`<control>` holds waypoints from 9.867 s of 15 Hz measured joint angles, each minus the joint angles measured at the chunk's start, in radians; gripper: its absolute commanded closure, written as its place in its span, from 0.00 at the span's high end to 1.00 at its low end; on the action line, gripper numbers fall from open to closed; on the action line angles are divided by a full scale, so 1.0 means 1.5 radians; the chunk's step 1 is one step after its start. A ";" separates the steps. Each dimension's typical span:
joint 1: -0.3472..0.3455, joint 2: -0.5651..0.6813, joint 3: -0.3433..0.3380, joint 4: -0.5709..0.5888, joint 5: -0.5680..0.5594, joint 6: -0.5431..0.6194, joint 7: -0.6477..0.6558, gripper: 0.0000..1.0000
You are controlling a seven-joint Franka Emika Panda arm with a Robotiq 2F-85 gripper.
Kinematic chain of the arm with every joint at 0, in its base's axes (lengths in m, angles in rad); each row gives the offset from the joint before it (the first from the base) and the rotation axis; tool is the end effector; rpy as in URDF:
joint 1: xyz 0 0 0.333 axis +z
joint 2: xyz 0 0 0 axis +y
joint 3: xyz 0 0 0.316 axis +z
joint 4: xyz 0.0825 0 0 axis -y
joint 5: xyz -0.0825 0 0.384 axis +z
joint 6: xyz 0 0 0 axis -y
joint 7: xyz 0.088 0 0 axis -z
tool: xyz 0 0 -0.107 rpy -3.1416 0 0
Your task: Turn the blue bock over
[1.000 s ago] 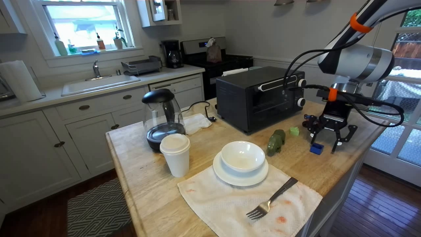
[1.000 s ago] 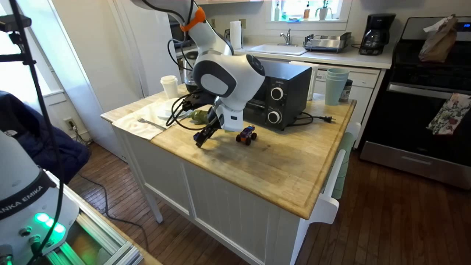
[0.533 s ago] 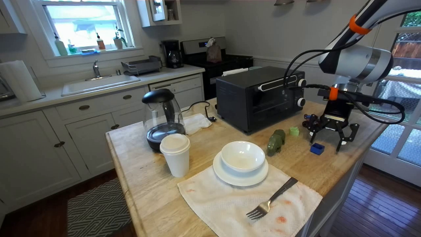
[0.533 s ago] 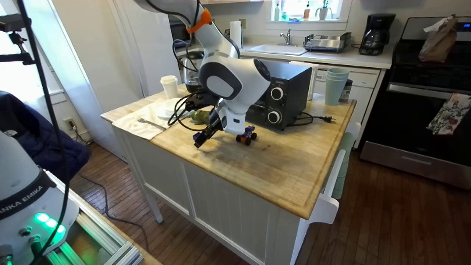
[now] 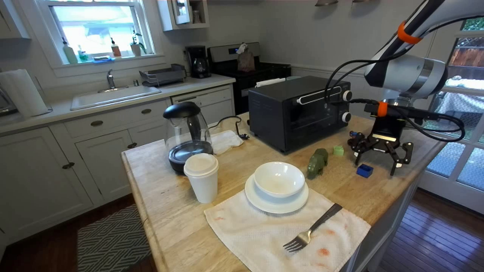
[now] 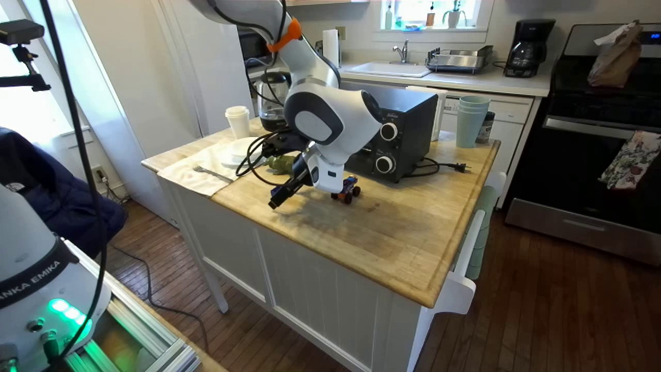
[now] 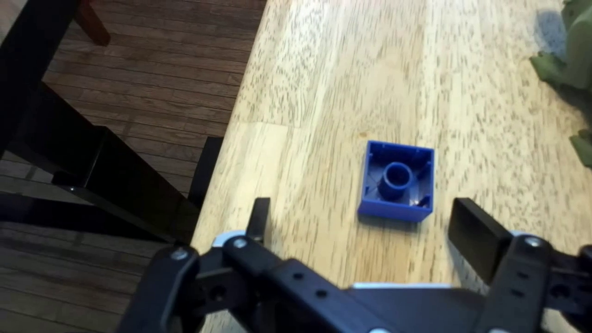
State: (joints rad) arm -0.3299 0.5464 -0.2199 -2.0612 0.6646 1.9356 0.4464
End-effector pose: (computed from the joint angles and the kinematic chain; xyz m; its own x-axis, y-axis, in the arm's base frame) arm 0.4602 -0.2387 0.1425 0.0637 -0.7471 -0.6617 -0.9880 -0.1405 0.0636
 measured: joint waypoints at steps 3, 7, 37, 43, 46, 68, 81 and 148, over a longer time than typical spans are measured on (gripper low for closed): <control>0.000 0.008 0.000 0.005 0.001 -0.006 -0.001 0.80; 0.000 0.014 0.000 0.016 0.007 -0.015 -0.002 0.79; 0.092 -0.057 -0.027 -0.027 -0.033 0.077 0.075 0.12; 0.134 -0.129 -0.035 -0.103 -0.155 0.200 0.171 0.12; 0.149 -0.155 -0.035 -0.143 -0.214 0.273 0.218 0.12; 0.248 -0.221 -0.109 -0.271 -0.824 0.506 0.737 0.12; 0.248 -0.205 -0.088 -0.270 -1.037 0.506 0.961 0.12; 0.002 -0.146 0.036 -0.142 -0.186 0.331 0.015 1.00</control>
State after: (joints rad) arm -0.3264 0.3272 -0.1658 -2.2747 0.3855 2.4318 0.4688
